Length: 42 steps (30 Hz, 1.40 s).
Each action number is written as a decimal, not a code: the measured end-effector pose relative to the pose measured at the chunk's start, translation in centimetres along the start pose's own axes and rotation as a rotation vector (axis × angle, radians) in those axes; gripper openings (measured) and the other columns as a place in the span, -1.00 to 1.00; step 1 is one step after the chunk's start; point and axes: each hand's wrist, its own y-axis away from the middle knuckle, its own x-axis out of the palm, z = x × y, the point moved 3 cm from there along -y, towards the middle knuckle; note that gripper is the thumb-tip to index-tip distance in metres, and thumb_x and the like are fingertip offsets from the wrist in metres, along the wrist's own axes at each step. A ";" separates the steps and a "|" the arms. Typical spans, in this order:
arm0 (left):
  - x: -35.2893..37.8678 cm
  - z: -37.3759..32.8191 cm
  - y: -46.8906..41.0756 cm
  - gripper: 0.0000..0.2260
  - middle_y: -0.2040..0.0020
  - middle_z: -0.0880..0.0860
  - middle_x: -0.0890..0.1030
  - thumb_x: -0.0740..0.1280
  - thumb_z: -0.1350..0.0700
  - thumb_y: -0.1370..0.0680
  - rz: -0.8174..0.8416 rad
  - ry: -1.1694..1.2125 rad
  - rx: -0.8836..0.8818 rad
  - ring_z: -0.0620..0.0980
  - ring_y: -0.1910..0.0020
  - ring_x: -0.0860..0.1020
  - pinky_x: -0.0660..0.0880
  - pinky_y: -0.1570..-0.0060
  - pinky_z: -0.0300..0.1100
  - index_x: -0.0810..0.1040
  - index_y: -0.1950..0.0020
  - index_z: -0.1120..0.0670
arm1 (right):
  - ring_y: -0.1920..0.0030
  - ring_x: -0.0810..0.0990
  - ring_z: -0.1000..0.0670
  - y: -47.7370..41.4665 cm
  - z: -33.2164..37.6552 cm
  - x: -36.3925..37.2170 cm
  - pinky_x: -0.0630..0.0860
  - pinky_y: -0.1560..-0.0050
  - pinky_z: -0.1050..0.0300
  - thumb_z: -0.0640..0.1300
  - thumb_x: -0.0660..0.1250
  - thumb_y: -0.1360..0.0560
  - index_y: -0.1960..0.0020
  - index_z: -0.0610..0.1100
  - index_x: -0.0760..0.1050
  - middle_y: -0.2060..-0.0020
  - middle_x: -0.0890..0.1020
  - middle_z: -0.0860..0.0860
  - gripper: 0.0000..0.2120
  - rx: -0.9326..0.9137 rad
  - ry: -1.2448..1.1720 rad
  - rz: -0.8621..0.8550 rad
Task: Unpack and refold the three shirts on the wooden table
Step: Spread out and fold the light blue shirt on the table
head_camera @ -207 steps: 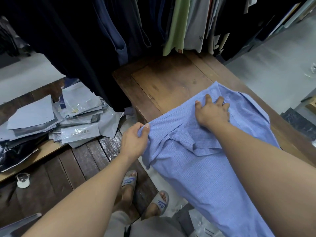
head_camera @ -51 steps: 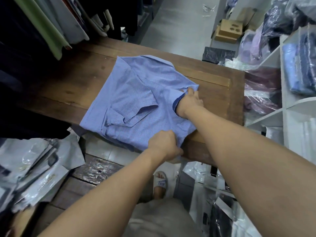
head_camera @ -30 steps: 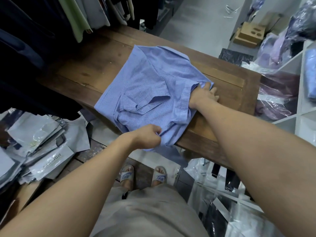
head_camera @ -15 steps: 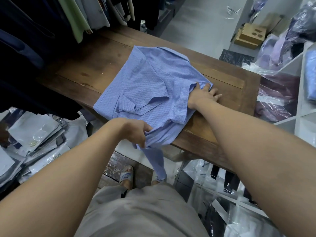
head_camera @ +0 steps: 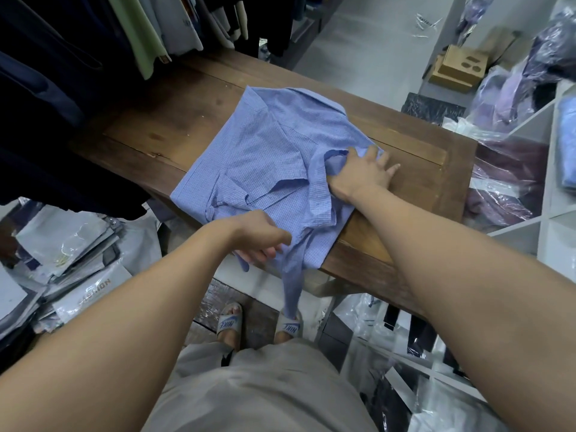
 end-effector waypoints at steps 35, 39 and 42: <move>-0.2 -1.5 0.0 -0.26 0.33 0.07 0.69 0.35 -0.51 -0.33 -0.326 0.179 0.152 0.12 0.33 0.69 0.67 0.25 0.13 0.60 0.13 0.22 | -0.46 0.20 -0.11 -2.7 -6.0 0.5 0.16 -0.48 -0.10 0.20 0.23 -0.60 -0.46 0.04 0.39 -0.45 0.33 -0.04 -0.51 -0.455 -0.050 -0.093; 0.8 -0.9 -0.6 -0.29 0.37 0.06 0.67 0.48 -0.45 -0.24 -0.270 -0.103 0.151 0.03 0.32 0.68 0.66 0.18 0.09 0.61 0.20 0.23 | -0.44 0.19 -0.14 -3.1 -5.8 -0.3 0.10 -0.48 -0.10 0.30 0.29 -0.53 -0.48 0.08 0.36 -0.43 0.34 -0.04 -0.41 -0.397 -0.101 -0.110; 1.8 0.0 -1.0 -0.59 0.41 -0.04 0.67 0.53 -0.27 -0.30 -0.270 -0.085 0.164 -0.08 0.33 0.68 0.67 0.18 0.04 0.64 0.29 0.08 | -0.40 0.25 -0.18 -3.8 -6.7 -1.1 0.16 -0.45 -0.11 0.27 0.25 -0.57 -0.48 0.07 0.35 -0.39 0.41 -0.05 -0.44 -0.282 -0.193 -0.068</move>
